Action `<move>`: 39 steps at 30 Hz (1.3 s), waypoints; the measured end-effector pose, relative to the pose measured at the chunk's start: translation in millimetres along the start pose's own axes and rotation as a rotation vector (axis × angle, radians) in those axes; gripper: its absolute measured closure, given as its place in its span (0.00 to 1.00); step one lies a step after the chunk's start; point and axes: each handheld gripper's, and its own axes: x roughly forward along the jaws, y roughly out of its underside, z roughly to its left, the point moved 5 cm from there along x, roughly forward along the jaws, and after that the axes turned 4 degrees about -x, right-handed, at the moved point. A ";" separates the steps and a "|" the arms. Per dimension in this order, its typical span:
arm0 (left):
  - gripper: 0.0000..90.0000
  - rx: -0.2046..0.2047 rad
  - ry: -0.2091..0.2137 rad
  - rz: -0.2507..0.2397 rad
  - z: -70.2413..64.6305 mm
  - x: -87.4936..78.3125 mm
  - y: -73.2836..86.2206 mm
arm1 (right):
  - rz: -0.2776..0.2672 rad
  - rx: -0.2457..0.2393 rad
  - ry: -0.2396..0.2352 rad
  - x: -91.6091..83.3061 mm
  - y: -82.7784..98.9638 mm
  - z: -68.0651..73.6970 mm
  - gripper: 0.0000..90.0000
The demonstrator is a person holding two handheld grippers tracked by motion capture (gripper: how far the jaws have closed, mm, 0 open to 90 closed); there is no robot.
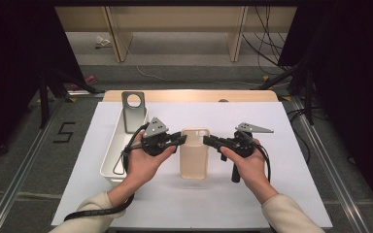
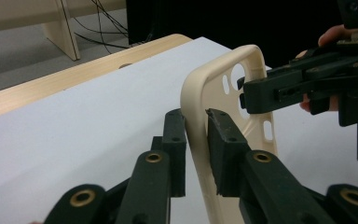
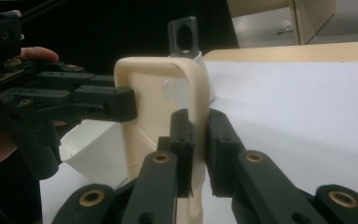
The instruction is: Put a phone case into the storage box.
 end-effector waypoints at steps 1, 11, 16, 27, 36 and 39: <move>0.87 -0.005 0.000 -0.001 0.2 -0.3 0.0 | 0.000 -0.001 0.000 0.1 0.1 0.3 0.92; 0.92 -0.023 -0.052 -0.036 2.2 -3.4 -3.3 | -0.007 -0.098 0.023 4.8 0.6 5.4 0.86; 0.92 -0.016 -0.074 -0.037 5.4 -4.6 -4.9 | -0.013 -0.148 0.059 4.8 -2.2 4.7 0.65; 0.93 -0.029 -0.103 -0.077 16.2 -14.7 -15.0 | 0.013 -0.247 0.094 -2.2 -2.4 9.5 0.30; 0.93 -0.050 -0.125 -0.109 26.6 -25.7 -24.1 | 0.031 -0.281 0.125 -19.2 0.8 -0.8 0.24; 0.93 -0.058 -0.128 -0.120 28.9 -29.6 -26.6 | 0.041 -0.290 0.137 -26.5 2.6 -6.1 0.24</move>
